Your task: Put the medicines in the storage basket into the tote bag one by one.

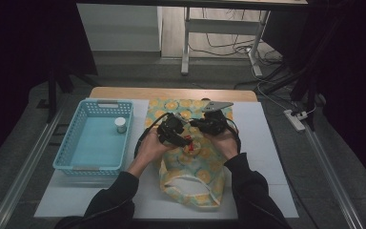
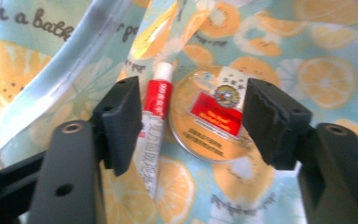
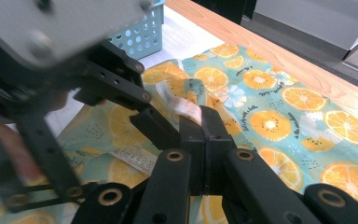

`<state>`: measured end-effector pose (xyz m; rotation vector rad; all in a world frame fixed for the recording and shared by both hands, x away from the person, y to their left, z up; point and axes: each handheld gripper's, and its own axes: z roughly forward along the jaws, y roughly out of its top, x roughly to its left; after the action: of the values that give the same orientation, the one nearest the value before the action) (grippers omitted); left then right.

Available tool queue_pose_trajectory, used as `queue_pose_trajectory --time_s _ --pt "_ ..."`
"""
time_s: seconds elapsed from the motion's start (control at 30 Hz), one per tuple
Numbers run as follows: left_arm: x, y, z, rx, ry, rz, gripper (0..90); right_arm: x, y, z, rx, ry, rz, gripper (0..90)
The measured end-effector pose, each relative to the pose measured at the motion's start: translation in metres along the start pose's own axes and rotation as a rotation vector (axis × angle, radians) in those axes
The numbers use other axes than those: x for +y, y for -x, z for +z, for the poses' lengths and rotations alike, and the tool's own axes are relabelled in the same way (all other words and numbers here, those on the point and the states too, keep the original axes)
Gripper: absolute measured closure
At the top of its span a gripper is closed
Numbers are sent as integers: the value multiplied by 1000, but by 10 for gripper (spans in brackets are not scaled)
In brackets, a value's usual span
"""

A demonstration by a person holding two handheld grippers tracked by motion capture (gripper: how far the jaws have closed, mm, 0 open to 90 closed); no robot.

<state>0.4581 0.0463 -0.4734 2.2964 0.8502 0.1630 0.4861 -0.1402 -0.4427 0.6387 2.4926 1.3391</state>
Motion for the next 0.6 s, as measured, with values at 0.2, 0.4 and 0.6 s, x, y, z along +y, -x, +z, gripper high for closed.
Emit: queue_pose_trajectory --time_s 0.2,0.4,0.6 --pt "-2 0 -14 -57 47 -56 245 0 1 -1 -1 1 0 893" --pt "-6 3 -24 -84 36 -57 154 0 2 -2 -4 4 1 893" --pt "-11 2 -35 -112 27 -44 70 0 2 -2 -5 4 2 893"
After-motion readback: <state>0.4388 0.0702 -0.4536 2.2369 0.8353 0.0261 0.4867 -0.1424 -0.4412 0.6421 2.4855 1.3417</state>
